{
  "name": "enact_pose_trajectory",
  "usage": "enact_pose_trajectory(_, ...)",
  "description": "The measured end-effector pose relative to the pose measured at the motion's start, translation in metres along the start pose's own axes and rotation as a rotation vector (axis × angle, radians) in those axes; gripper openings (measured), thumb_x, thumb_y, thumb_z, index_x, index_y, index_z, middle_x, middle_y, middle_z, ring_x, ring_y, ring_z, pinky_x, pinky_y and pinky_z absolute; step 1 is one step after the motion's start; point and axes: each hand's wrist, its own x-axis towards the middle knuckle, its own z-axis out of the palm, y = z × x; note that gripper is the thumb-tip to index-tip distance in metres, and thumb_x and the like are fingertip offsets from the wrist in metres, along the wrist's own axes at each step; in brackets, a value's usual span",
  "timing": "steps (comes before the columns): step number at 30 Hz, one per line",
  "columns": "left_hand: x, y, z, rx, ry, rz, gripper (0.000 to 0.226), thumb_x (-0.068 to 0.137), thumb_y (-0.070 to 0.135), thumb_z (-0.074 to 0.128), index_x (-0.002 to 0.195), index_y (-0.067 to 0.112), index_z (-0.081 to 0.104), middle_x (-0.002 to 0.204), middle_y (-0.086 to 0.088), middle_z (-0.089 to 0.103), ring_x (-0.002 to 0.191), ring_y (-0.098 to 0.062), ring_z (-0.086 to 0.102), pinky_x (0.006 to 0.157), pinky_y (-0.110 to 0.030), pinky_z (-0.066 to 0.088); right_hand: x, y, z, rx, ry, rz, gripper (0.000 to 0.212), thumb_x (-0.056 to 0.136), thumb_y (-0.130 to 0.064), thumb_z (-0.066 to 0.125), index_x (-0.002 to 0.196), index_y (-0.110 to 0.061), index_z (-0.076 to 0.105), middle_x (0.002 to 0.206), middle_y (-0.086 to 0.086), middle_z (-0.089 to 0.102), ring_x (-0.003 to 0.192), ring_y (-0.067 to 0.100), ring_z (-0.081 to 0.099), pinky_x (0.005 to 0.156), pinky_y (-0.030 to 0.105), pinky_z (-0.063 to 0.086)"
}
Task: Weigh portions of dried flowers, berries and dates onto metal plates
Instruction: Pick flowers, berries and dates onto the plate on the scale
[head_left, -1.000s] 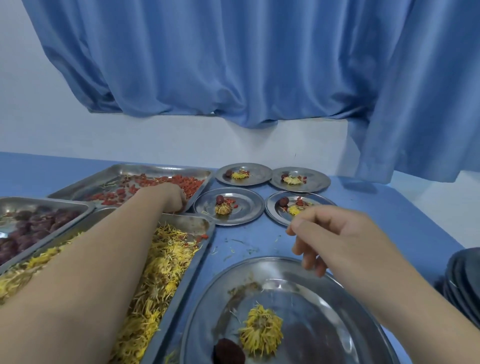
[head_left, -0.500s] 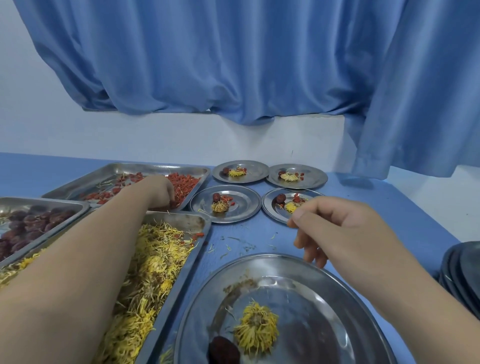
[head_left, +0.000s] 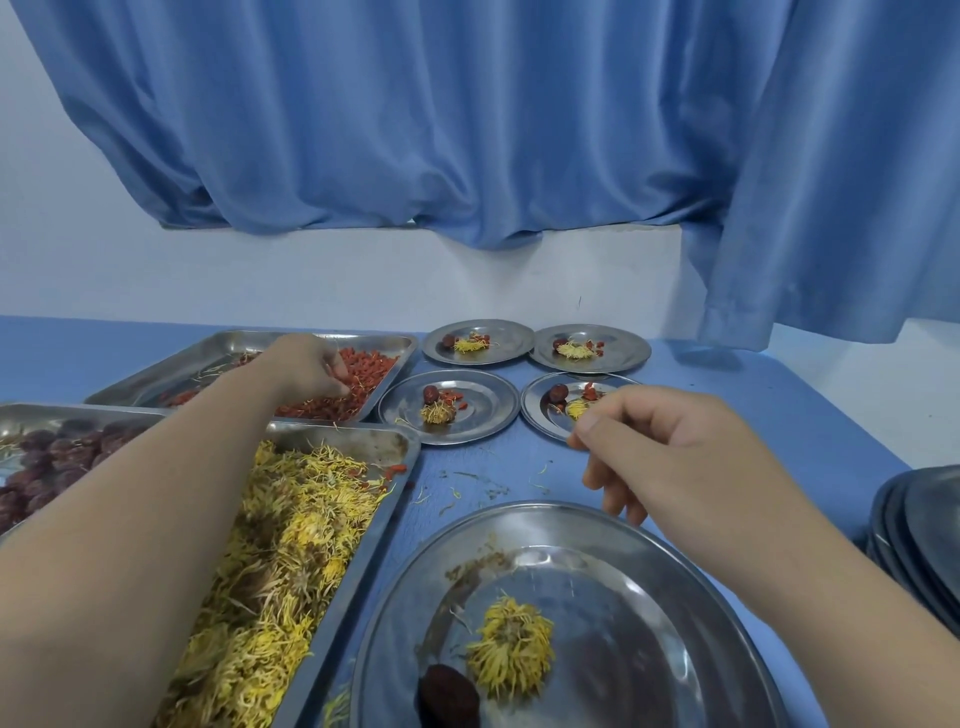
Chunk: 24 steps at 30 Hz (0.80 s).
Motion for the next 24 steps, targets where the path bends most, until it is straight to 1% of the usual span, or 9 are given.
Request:
enact_pose_trajectory(4, -0.004, 0.002, -0.001, -0.009, 0.005, 0.000, 0.018, 0.076, 0.020, 0.083, 0.081, 0.016, 0.066, 0.083, 0.003, 0.065, 0.078, -0.010, 0.058, 0.058, -0.023, 0.036, 0.000, 0.002, 0.000, -0.021, 0.010, 0.004, 0.019, 0.075, -0.037, 0.054, 0.075, -0.022, 0.066, 0.060, -0.005, 0.066, 0.049, 0.006, 0.057, 0.055, 0.027, 0.046)
enact_pose_trajectory(8, -0.006, 0.004, 0.000, 0.016, 0.028, 0.001, 0.010, 0.081, 0.012, 0.076, 0.082, 0.013, 0.066, 0.087, -0.001, 0.067, 0.084, -0.016, 0.061, 0.059, -0.023, 0.039, 0.001, 0.004, -0.001, -0.045, 0.017, -0.001, 0.016, 0.080, -0.035, 0.056, 0.075, -0.023, 0.066, 0.060, -0.005, 0.066, 0.050, 0.004, 0.058, 0.054, 0.025, 0.045)
enact_pose_trajectory(12, -0.011, 0.006, -0.006, -0.043, 0.066, -0.007, 0.006, 0.084, 0.010, 0.073, 0.083, 0.013, 0.067, 0.094, -0.004, 0.070, 0.094, -0.020, 0.063, 0.078, -0.030, 0.046, 0.001, 0.004, 0.000, -0.062, 0.018, -0.005, 0.016, 0.079, -0.035, 0.056, 0.074, -0.024, 0.066, 0.060, -0.006, 0.066, 0.049, 0.003, 0.057, 0.053, 0.025, 0.045)
enact_pose_trajectory(14, -0.018, 0.011, -0.013, -0.096, 0.084, 0.015, 0.006, 0.084, 0.013, 0.073, 0.085, 0.015, 0.068, 0.091, -0.001, 0.069, 0.088, -0.019, 0.062, 0.075, -0.028, 0.043, 0.001, 0.001, -0.002, -0.059, 0.024, -0.003, 0.018, 0.077, -0.037, 0.055, 0.073, -0.025, 0.066, 0.060, -0.006, 0.066, 0.048, 0.004, 0.057, 0.054, 0.026, 0.045)
enact_pose_trajectory(17, -0.036, 0.026, -0.026, -0.209, 0.076, 0.073, 0.006, 0.085, 0.017, 0.073, 0.086, 0.019, 0.068, 0.081, 0.002, 0.067, 0.075, -0.017, 0.063, 0.062, -0.026, 0.044, -0.002, -0.008, -0.008, -0.072, 0.038, -0.018, 0.019, 0.076, -0.038, 0.055, 0.071, -0.024, 0.066, 0.061, -0.006, 0.067, 0.048, 0.005, 0.058, 0.055, 0.030, 0.049)
enact_pose_trajectory(19, -0.051, 0.039, -0.033, -0.295, 0.046, 0.115, 0.005, 0.085, 0.017, 0.073, 0.089, 0.018, 0.070, 0.084, -0.002, 0.070, 0.077, -0.019, 0.065, 0.069, -0.030, 0.052, -0.004, -0.016, -0.013, -0.071, 0.045, -0.037, 0.018, 0.077, -0.035, 0.056, 0.070, -0.022, 0.066, 0.061, -0.004, 0.067, 0.049, 0.006, 0.059, 0.056, 0.032, 0.050)
enact_pose_trajectory(21, -0.071, 0.054, -0.041, -0.374, 0.004, 0.163, 0.007, 0.086, 0.016, 0.072, 0.093, 0.016, 0.070, 0.088, -0.005, 0.071, 0.078, -0.019, 0.065, 0.078, -0.034, 0.053, -0.008, -0.026, -0.018, -0.048, 0.056, -0.062, 0.018, 0.078, -0.031, 0.056, 0.070, -0.019, 0.066, 0.060, -0.002, 0.066, 0.048, 0.007, 0.058, 0.054, 0.031, 0.049)
enact_pose_trajectory(22, -0.082, 0.062, -0.045, -0.415, -0.014, 0.185, 0.007, 0.086, 0.016, 0.072, 0.093, 0.015, 0.070, 0.086, -0.004, 0.070, 0.076, -0.016, 0.065, 0.077, -0.032, 0.054, -0.010, -0.032, -0.021, -0.028, 0.066, -0.075, 0.018, 0.078, -0.029, 0.056, 0.069, -0.018, 0.067, 0.060, -0.001, 0.066, 0.048, 0.007, 0.057, 0.051, 0.027, 0.048)
enact_pose_trajectory(24, -0.104, 0.078, -0.053, -0.500, -0.039, 0.227, 0.006, 0.087, 0.016, 0.071, 0.093, 0.014, 0.070, 0.075, 0.005, 0.069, 0.066, -0.006, 0.065, 0.067, -0.020, 0.052, -0.016, -0.045, -0.027, 0.019, 0.086, -0.105, 0.018, 0.080, -0.024, 0.057, 0.067, -0.015, 0.068, 0.058, 0.001, 0.065, 0.047, 0.008, 0.056, 0.047, 0.022, 0.046)
